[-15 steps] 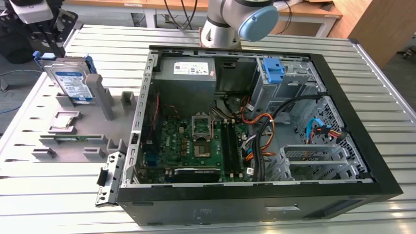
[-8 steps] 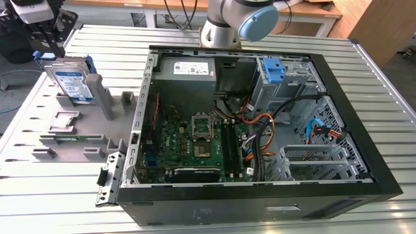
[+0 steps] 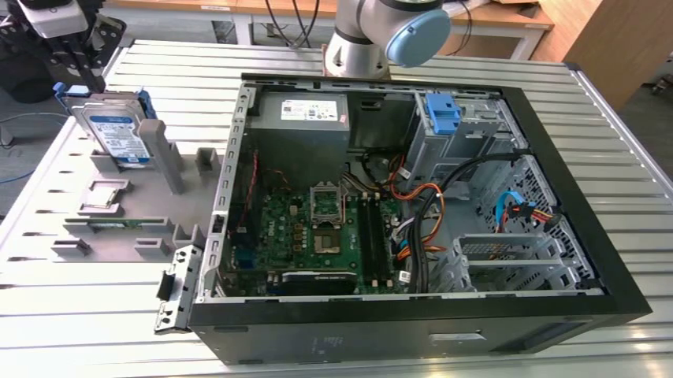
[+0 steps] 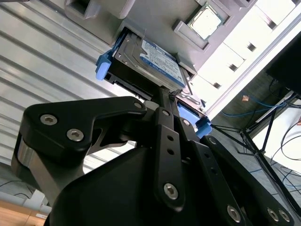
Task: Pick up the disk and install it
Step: 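Pick up the disk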
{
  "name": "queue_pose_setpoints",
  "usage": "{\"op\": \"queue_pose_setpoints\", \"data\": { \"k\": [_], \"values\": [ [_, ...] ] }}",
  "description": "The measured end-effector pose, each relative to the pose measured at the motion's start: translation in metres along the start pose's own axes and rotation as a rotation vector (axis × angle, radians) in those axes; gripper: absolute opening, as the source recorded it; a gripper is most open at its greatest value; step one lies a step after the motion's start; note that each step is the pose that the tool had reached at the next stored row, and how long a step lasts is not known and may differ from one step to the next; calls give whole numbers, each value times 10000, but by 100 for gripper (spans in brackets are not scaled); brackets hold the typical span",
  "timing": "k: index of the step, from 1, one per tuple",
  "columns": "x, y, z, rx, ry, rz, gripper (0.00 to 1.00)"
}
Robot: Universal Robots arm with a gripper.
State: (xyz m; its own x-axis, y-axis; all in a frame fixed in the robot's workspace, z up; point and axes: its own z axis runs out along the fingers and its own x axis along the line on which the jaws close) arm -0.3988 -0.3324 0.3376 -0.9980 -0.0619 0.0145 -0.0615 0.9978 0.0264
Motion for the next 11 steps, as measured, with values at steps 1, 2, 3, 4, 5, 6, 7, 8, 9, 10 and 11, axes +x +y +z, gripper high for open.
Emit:
{"op": "queue_pose_setpoints", "data": {
  "k": [1, 2, 3, 4, 5, 6, 7, 8, 9, 10, 11],
  "values": [
    [0, 0, 0, 0, 0, -3, 11],
    [0, 0, 0, 0, 0, -5, 11],
    [0, 0, 0, 0, 0, -8, 11],
    [0, 0, 0, 0, 0, -11, 11],
    [0, 0, 0, 0, 0, -15, 11],
    [0, 0, 0, 0, 0, -18, 11],
    [0, 0, 0, 0, 0, -22, 11],
    [0, 0, 0, 0, 0, -26, 11],
    [0, 0, 0, 0, 1, -32, 11],
    [0, 0, 0, 0, 1, -41, 11],
    [0, 0, 0, 0, 1, -53, 11]
  ]
}}
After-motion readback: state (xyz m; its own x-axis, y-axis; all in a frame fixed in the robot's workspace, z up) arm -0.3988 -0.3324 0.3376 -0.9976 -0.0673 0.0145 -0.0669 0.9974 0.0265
